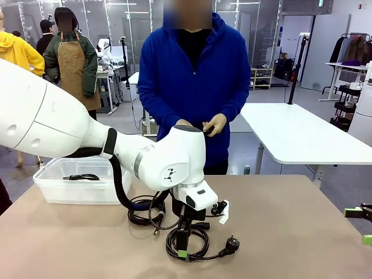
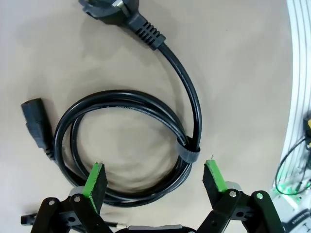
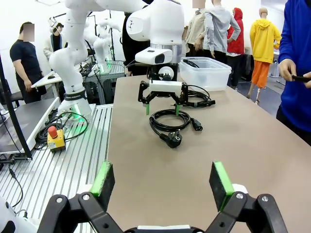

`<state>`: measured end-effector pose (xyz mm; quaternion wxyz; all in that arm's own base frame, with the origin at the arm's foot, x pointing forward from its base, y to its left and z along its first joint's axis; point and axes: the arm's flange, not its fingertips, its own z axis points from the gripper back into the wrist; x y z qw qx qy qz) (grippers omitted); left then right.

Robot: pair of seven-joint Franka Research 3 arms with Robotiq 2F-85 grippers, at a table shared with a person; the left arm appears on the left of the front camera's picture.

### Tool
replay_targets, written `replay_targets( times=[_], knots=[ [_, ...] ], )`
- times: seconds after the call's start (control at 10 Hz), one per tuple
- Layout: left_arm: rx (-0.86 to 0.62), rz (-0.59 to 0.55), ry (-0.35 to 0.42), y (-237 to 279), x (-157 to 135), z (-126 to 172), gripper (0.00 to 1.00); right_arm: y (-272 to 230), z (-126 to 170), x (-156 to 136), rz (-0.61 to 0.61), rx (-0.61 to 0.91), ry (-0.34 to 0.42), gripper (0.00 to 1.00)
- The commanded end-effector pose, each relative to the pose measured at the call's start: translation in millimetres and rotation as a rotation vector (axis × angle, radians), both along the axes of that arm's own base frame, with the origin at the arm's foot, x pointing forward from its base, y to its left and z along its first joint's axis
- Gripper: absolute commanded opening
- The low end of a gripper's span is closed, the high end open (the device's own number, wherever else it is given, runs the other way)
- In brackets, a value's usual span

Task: Organize and store the cables.
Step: Place the Power Cable into the Organizing box.

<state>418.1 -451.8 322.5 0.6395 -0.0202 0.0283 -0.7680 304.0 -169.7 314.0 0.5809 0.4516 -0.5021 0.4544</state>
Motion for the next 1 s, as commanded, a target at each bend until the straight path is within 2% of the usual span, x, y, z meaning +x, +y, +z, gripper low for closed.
replay_targets(
  times=[0.0, 0.3, 0.4, 0.5, 0.6, 0.8, 0.9],
  knots=[
    [0.000, 0.010, 0.000, -5.9, -5.3, -5.5, 1.00, 1.4, 2.7, 1.4, -0.013, 0.013, 0.024, 1.00],
    [0.001, 0.003, 0.034, -10.7, -7.1, -12.5, 1.00, 1.4, 2.7, 1.4, -0.013, 0.013, 0.024, 1.00],
    [0.009, 0.009, 0.036, -11.2, -6.6, -13.2, 0.41, 1.4, 2.7, 1.4, -0.013, 0.013, 0.024, 1.00],
    [0.007, 0.007, 0.044, -11.4, -6.6, -12.9, 0.40, 1.4, 2.7, 1.4, -0.013, 0.013, 0.024, 1.00],
    [0.002, 0.007, 0.047, -11.9, -6.6, -12.8, 0.00, 1.4, 2.7, 1.4, -0.013, 0.013, 0.024, 1.00],
    [-0.002, 0.003, 0.042, -11.7, -6.1, -11.9, 0.00, 1.4, 2.7, 1.4, -0.013, 0.013, 0.024, 1.00],
    [-0.002, 0.006, 0.029, -10.6, -5.4, -9.6, 0.14, 1.4, 2.7, 1.4, -0.013, 0.013, 0.024, 1.00]
  ],
)
